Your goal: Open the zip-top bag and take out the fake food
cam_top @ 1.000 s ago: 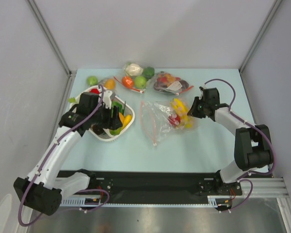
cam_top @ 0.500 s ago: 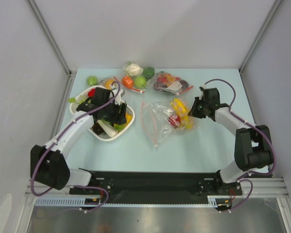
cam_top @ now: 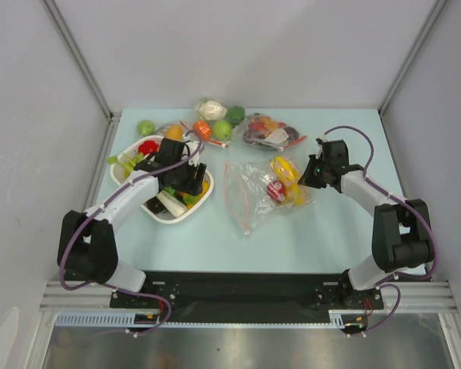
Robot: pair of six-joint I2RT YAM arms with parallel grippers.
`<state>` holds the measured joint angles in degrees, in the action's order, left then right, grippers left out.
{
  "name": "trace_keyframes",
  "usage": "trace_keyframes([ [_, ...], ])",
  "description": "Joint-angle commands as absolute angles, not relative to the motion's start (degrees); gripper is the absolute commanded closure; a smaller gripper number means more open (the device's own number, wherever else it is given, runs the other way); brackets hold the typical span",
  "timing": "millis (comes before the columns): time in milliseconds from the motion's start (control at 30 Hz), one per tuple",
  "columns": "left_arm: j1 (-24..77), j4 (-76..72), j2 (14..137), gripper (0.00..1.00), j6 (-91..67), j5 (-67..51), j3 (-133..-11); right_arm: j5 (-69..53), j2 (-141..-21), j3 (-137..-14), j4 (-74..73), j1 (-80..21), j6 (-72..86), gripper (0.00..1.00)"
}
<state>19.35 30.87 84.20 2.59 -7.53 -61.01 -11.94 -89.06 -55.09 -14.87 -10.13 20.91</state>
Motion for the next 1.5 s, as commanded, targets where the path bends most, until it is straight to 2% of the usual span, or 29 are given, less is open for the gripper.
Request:
trace_keyframes([
  [0, 20.21, 29.7, 85.08, 0.56, 3.78, -2.82, -60.29, -10.99, -89.21, -53.26, -19.69, -10.2, 19.78, 1.0],
  [100, 20.48, 30.23, 84.38, 0.38, 3.17, -2.46, -60.29, -11.07, -89.38, -53.35, -19.69, -10.2, 19.86, 1.0],
  [200, 20.48, 31.11, 83.06, 0.27, 3.08, -2.11, -61.08, -11.07, -89.56, -53.26, -19.51, -10.2, 19.86, 1.0],
  [367, 20.57, 32.17, 82.53, 0.15, 3.25, -2.81, -61.61, -11.69, -89.91, -53.0, -18.81, -10.2, 20.21, 1.0],
  [433, 20.65, 32.43, 82.53, 0.14, 3.25, -2.2, -61.61, -11.87, -89.91, -52.82, -18.72, -10.2, 20.22, 1.0],
  [633, 20.92, 33.22, 80.34, 0.02, 3.08, -1.93, -62.75, -11.78, -89.83, -52.65, -18.72, -10.2, 19.95, 1.0],
  [800, 21.01, 35.86, 77.79, 0.01, 3.17, -4.13, -66.0, -11.95, -89.82, -52.65, -18.72, -10.28, 20.04, 1.0],
  [1133, 22.5, 39.9, 70.41, 0.01, 3.96, -17.31, -67.85, -12.04, -90.0, -53.0, -18.72, -10.2, 20.04, 1.0],
  [1333, 25.66, 40.35, 66.98, 0.01, 2.03, -21.36, -68.82, -12.22, -90.18, -53.35, -18.98, -10.2, 19.86, 1.0],
  [1467, 29.26, 37.19, 67.24, 0.02, -2.52, -22.68, -65.31, -12.39, -90.26, -53.44, -18.98, -10.28, 20.04, 1.0],
])
